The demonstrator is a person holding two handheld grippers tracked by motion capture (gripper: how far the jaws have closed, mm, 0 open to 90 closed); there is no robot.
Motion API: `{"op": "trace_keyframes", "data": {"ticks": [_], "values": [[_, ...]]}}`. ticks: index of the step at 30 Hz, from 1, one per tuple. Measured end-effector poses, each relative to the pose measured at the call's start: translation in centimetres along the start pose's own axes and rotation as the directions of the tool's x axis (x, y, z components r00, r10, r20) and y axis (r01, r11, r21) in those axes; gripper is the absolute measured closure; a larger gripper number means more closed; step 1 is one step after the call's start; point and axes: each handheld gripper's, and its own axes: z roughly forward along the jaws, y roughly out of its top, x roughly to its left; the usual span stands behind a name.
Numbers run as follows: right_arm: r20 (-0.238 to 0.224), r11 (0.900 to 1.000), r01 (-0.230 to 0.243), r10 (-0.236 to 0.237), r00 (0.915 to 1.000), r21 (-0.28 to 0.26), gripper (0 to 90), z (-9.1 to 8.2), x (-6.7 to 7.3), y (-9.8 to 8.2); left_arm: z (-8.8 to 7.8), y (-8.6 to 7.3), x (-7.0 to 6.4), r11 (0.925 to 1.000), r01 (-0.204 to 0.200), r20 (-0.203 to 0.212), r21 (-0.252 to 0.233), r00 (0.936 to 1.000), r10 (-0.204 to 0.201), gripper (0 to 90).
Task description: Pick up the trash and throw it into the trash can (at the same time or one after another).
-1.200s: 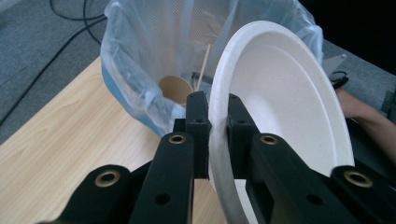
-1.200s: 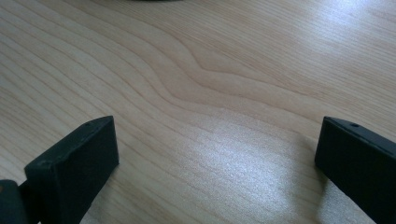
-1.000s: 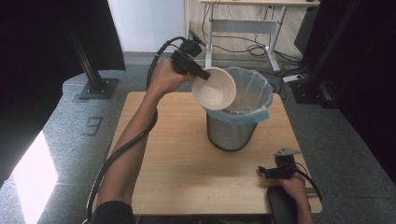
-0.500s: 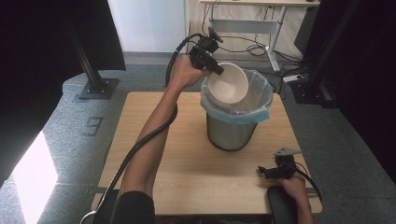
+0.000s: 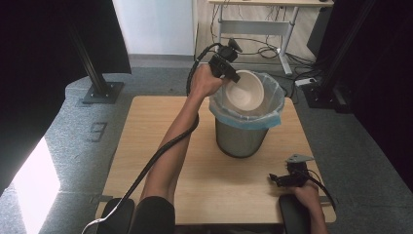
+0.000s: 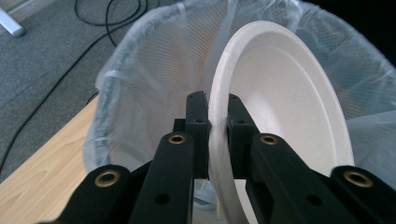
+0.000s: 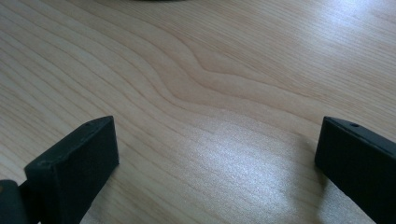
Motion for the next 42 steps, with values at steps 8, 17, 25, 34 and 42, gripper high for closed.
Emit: {"op": "trace_keyframes", "data": {"ticks": [8, 17, 25, 34, 42], "values": [[-0.005, 1.0, 0.005, -0.005, 1.0, 0.001, 0.0, 0.0, 0.0, 0.0, 1.9, -0.3, -0.3, 0.9994, -0.033, -0.01, 0.002, 0.9994, 0.034, 55.0], [-0.005, 1.0, 0.008, -0.008, 1.0, 0.003, 0.0, -0.1, 0.0, 0.0, 0.1, -1.2, 0.0, 0.9972, -0.013, 0.031, -0.073, 0.9994, 0.016, 23.3], [-0.003, 1.0, 0.007, -0.007, 1.0, 0.003, 0.0, -0.1, 0.0, 0.0, -1.6, -2.5, -0.5, 0.9948, -0.051, 0.044, -0.088, 0.9975, 0.055, 15.7], [-0.003, 1.0, 0.006, -0.006, 1.0, 0.003, 0.0, -0.1, 0.1, 0.0, -3.8, -4.0, -0.9, 0.986, -0.104, 0.016, -0.13, 0.9941, 0.107, 13.9], [-0.003, 1.0, 0.005, -0.005, 1.0, 0.003, 0.0, -0.1, 0.1, -0.1, -5.3, -5.7, -1.1, 0.9814, -0.138, -0.014, -0.133, 0.9904, 0.138, 3.3]]}}
